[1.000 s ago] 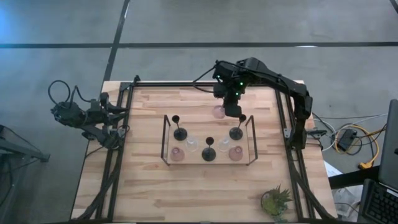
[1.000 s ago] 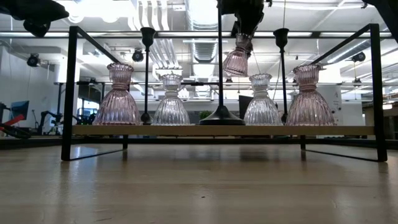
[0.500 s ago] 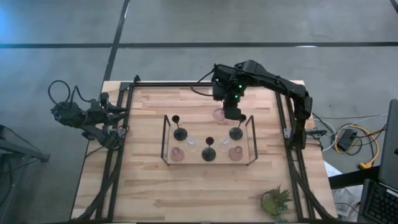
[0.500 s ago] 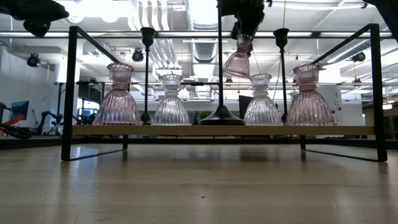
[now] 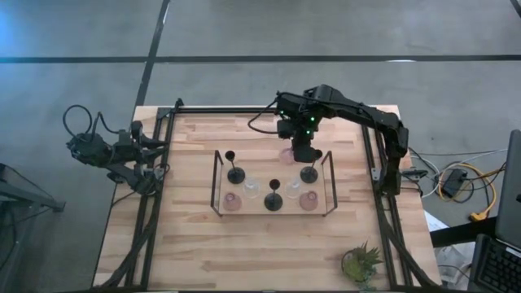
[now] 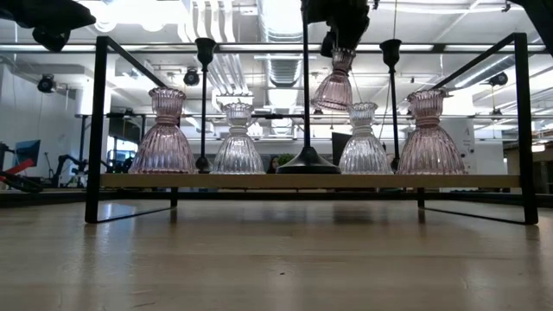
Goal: Pick & Place candle stick holders
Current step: Put the pink glass candle holder on the shelf
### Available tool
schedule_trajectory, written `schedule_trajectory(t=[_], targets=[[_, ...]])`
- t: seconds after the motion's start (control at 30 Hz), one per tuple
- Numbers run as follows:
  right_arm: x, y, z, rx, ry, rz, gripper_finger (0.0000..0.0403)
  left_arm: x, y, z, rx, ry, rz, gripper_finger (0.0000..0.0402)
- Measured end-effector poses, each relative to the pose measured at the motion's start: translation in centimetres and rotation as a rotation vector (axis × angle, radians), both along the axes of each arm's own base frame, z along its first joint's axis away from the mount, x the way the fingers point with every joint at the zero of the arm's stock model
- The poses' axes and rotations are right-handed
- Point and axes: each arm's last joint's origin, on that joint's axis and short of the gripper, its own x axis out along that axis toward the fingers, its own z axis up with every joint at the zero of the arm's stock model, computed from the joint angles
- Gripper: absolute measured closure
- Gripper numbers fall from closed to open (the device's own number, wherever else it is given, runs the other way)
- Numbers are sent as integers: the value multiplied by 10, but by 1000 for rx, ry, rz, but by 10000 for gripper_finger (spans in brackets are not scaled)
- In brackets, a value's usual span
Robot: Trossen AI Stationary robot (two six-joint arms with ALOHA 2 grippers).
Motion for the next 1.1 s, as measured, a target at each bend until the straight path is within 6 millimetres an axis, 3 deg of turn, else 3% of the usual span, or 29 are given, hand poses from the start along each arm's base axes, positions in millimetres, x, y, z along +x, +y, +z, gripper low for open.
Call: schedule_trajectory(t=[0.5,1.1], targets=[[34,1,-44,78,57,55,383,0,0,0,0,0,0,314],[64,3,-80,94,88,65,383,0,0,0,0,0,0,314]])
